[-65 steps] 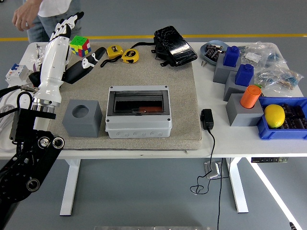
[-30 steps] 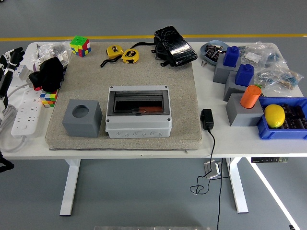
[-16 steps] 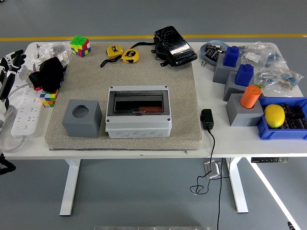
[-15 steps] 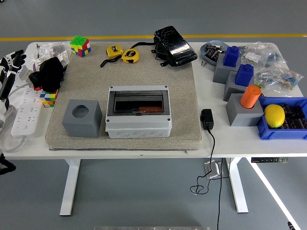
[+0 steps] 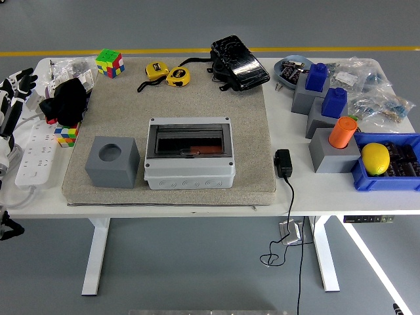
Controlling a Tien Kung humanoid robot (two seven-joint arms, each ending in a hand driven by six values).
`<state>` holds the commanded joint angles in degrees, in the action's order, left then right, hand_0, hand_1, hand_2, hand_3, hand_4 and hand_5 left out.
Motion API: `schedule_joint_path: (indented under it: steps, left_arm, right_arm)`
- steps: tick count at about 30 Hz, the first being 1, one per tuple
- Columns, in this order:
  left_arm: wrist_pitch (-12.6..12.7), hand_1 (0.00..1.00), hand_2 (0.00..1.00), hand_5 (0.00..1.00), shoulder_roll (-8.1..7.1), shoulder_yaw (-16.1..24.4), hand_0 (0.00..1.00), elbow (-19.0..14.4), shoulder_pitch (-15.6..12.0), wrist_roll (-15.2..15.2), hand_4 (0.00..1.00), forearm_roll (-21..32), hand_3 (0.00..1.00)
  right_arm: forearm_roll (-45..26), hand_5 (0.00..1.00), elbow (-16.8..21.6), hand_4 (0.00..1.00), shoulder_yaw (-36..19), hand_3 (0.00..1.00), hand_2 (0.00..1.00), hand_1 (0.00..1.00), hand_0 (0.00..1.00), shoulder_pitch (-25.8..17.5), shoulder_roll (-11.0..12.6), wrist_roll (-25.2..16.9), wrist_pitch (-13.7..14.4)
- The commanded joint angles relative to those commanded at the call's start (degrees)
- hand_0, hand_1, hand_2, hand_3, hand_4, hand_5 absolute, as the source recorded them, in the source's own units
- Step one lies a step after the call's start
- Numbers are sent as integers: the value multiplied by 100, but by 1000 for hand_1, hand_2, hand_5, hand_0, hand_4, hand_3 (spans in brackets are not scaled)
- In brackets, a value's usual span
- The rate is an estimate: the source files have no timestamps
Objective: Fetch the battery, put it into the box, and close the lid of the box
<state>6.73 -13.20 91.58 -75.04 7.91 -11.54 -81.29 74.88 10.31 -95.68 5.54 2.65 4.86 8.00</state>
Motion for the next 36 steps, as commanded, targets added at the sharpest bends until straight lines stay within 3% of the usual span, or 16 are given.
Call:
schedule_joint_path:
  steps: [36]
  left_arm:
    - [134, 816, 822, 998, 16, 1, 823, -13, -12, -92, 998, 60, 811]
  right_arm:
    - [12, 998, 0, 998, -69, 791, 750, 772, 817, -1, -47, -9, 13]
